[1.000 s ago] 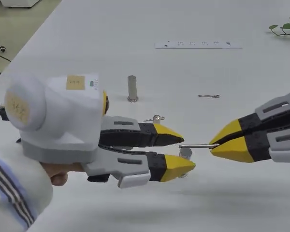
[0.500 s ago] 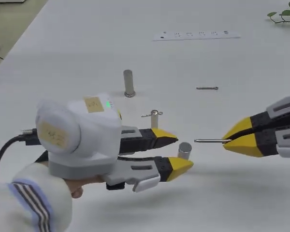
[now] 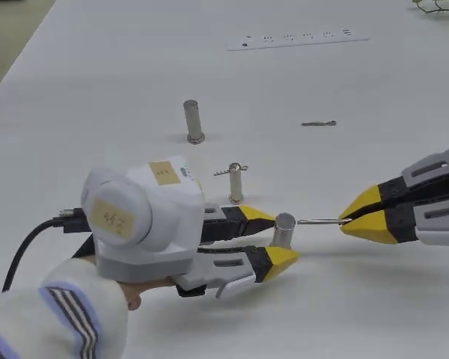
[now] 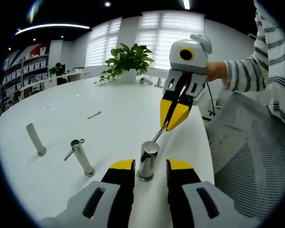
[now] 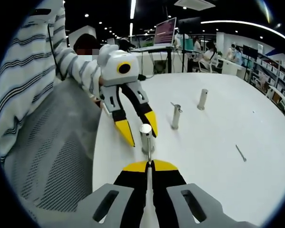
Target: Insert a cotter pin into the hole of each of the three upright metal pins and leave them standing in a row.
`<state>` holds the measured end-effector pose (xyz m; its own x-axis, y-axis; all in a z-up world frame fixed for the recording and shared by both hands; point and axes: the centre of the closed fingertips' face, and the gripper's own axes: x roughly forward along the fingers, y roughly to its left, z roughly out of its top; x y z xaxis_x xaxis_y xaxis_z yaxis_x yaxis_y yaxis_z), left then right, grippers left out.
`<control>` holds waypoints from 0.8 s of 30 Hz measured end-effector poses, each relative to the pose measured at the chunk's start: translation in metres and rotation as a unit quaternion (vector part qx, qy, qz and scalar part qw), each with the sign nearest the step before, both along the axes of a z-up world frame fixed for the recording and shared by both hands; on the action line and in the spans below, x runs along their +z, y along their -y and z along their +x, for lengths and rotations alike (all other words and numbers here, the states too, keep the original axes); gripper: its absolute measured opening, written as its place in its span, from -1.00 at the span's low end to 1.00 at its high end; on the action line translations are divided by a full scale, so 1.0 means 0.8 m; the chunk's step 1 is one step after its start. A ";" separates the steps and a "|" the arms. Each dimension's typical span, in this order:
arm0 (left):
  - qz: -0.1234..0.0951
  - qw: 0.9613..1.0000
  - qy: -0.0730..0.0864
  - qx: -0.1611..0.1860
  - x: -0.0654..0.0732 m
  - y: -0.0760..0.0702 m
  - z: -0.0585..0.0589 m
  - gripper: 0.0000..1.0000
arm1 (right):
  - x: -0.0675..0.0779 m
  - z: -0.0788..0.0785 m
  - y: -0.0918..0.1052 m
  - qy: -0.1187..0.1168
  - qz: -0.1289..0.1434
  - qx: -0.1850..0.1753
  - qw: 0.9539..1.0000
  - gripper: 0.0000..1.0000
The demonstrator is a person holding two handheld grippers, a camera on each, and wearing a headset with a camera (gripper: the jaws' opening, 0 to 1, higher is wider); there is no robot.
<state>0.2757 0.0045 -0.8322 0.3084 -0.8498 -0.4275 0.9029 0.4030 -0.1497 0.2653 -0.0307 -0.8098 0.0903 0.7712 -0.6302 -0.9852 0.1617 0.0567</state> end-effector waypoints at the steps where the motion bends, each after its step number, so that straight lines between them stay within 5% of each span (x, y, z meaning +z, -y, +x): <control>1: 0.001 1.000 0.000 0.000 -0.001 0.000 0.000 -0.52 | 0.000 0.000 0.000 0.000 0.001 0.001 1.000 -0.94; 13: 0.010 1.000 0.010 -0.001 -0.005 0.001 0.004 -0.76 | 0.003 -0.002 -0.002 -0.005 0.011 0.003 1.000 -0.93; 24: 0.015 1.000 0.013 -0.012 -0.005 0.000 0.002 -0.76 | 0.000 -0.002 -0.007 -0.007 0.007 0.008 1.000 -0.94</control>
